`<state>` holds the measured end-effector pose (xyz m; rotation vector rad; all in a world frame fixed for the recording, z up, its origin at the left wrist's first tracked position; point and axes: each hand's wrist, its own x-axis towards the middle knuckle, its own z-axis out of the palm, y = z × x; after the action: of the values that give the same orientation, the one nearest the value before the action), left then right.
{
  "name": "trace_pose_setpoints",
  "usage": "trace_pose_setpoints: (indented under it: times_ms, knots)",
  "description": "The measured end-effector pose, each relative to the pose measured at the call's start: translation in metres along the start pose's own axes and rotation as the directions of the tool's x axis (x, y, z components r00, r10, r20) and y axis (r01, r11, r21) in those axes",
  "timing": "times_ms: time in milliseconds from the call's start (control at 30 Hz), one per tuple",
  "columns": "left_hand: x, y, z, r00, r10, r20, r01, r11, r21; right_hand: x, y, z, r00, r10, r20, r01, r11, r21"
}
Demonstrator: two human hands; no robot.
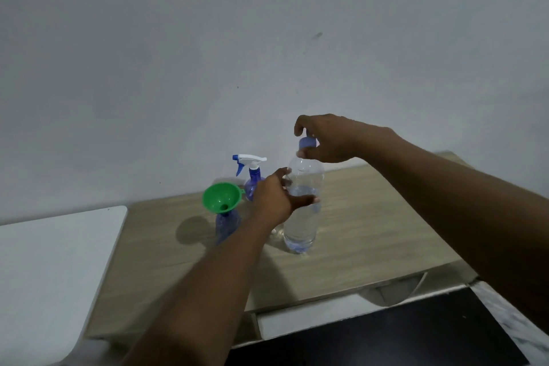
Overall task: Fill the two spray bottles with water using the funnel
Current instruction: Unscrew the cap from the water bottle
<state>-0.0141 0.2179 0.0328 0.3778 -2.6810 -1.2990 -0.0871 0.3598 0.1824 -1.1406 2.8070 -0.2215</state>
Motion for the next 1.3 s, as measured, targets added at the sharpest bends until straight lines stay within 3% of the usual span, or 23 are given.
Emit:
trace_pose_setpoints:
  times_ms: [100, 333, 500, 700, 800, 900, 1000, 1100, 1200, 1300]
  knots:
    - [0.001, 0.001, -0.001, 1.0, -0.002, -0.004, 0.002, 1.0, 0.014, 0.001, -0.002, -0.001, 0.99, 0.08, -0.119, -0.1, 0.98, -0.17]
    - [-0.001, -0.001, -0.003, 1.0, 0.028, 0.0, -0.028, 0.999, 0.02, 0.002, -0.006, -0.013, 0.998, -0.038, 0.051, 0.038, 0.999, -0.003]
    - [-0.003, 0.001, -0.004, 0.999, 0.036, -0.011, -0.036, 0.999, 0.028, 0.008, -0.009, -0.004, 0.995, 0.078, -0.063, -0.088, 0.978, -0.19]
    - [-0.003, 0.001, -0.004, 0.999, 0.036, 0.002, -0.036, 0.999, 0.027, 0.002, -0.011, -0.019, 0.993, -0.081, 0.088, 0.084, 0.996, -0.022]
    - [-0.004, 0.003, -0.004, 0.999, 0.044, 0.004, -0.044, 0.998, 0.046, 0.002, -0.011, -0.016, 0.995, -0.001, 0.096, 0.005, 0.999, -0.034]
    - [-0.004, 0.003, -0.005, 0.999, 0.045, -0.002, -0.044, 0.998, 0.037, 0.005, -0.006, -0.008, 1.0, 0.021, 0.016, -0.02, 0.998, -0.052]
    - [-0.003, 0.002, -0.005, 1.0, 0.02, -0.002, -0.02, 1.0, -0.005, 0.003, 0.0, -0.009, 0.999, -0.037, -0.039, 0.04, 0.995, 0.094]
    - [-0.004, 0.001, -0.004, 1.0, -0.004, -0.003, 0.004, 0.998, -0.065, -0.003, 0.012, -0.01, 0.992, 0.002, -0.126, 0.048, 0.917, 0.397]
    - [-0.006, -0.001, -0.002, 1.0, 0.01, -0.027, -0.012, 0.998, -0.067, -0.007, 0.035, 0.013, 0.961, 0.199, -0.191, -0.033, 0.77, 0.637]
    - [-0.006, -0.003, -0.001, 0.998, 0.023, -0.057, -0.026, 0.998, -0.058, -0.01, 0.064, 0.069, 0.921, 0.373, -0.117, -0.212, 0.728, 0.652]
